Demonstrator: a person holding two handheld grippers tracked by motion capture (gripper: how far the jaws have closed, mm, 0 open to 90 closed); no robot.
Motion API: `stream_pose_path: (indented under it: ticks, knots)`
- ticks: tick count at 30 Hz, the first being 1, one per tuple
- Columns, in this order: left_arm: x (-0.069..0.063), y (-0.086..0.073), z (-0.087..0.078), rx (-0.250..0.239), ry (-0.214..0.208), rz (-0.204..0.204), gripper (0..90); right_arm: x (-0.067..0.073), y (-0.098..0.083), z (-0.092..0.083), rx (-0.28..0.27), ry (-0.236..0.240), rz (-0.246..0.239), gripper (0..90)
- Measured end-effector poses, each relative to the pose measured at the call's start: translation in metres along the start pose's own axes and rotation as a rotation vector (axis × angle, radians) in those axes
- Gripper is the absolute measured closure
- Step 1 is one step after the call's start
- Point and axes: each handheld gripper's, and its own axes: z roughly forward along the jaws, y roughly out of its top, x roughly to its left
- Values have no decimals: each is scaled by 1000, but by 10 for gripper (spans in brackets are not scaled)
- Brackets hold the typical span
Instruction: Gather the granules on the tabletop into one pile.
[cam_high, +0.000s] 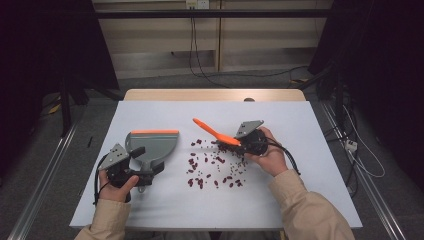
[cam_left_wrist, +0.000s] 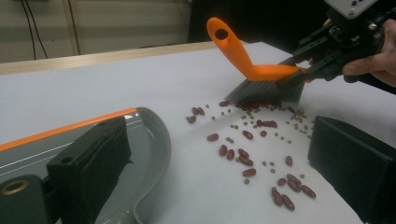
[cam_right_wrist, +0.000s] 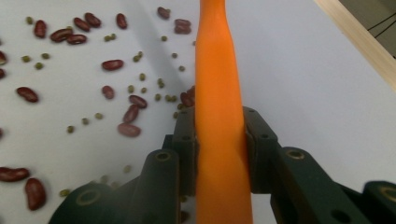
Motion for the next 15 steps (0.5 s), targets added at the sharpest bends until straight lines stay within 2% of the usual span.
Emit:
stream_pose_path:
  ticks: [15]
  knots:
    - [-1,0,0,3,1,9,54,24,-6,-14,-23,51,-32,712]
